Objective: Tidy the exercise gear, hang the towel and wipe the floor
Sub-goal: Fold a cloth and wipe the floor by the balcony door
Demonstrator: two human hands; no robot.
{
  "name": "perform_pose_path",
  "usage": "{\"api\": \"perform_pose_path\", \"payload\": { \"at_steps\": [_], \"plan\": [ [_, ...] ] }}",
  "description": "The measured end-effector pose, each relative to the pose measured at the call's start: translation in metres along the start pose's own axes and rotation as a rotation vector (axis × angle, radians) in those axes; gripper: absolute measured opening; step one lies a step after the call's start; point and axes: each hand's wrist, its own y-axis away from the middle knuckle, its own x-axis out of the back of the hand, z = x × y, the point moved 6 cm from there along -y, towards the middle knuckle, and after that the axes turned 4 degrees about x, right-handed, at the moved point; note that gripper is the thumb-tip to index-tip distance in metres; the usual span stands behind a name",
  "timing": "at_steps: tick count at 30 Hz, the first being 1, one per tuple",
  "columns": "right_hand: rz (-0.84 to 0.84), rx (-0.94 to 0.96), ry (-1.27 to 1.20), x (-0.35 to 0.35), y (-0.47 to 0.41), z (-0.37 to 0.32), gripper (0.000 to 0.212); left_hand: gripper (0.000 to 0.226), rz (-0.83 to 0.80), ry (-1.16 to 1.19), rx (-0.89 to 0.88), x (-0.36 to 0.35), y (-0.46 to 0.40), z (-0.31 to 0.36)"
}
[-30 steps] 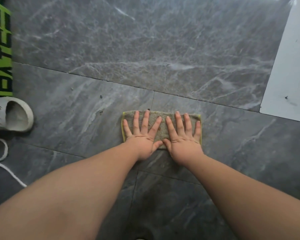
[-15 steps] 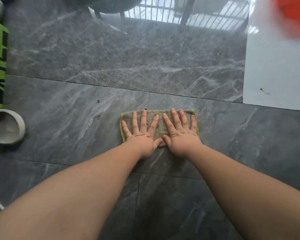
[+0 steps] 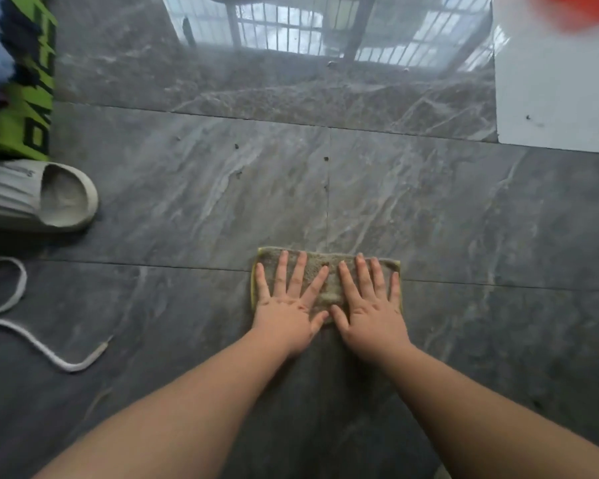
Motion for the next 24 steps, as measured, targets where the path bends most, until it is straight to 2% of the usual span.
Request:
{"api": "perform_pose_path", "payload": {
  "at_steps": [5,12,17,24],
  "plan": [
    [-0.013,-0.051,-0.037,-0.047,0.061,-0.047,0.078,0.074,-0.035,-0.008,0.007,-0.048,0.061,-0.022],
    [0.02,0.029,0.036,-0.052,0.049,-0.059,0.084,0.071,0.117,0.068,0.077,-0.065,0.078,-0.043],
    [0.113,0.055,0.053,-0.023,-0.005,-0.053,0.085,0.07,0.2,0.103,0.097,-0.03,0.032,-0.056],
    [0.184,-0.007,0.056,0.064,-0.142,-0.034,0.077,0.067,0.252,0.008,0.093,0.079,-0.101,-0.094]
  ]
}}
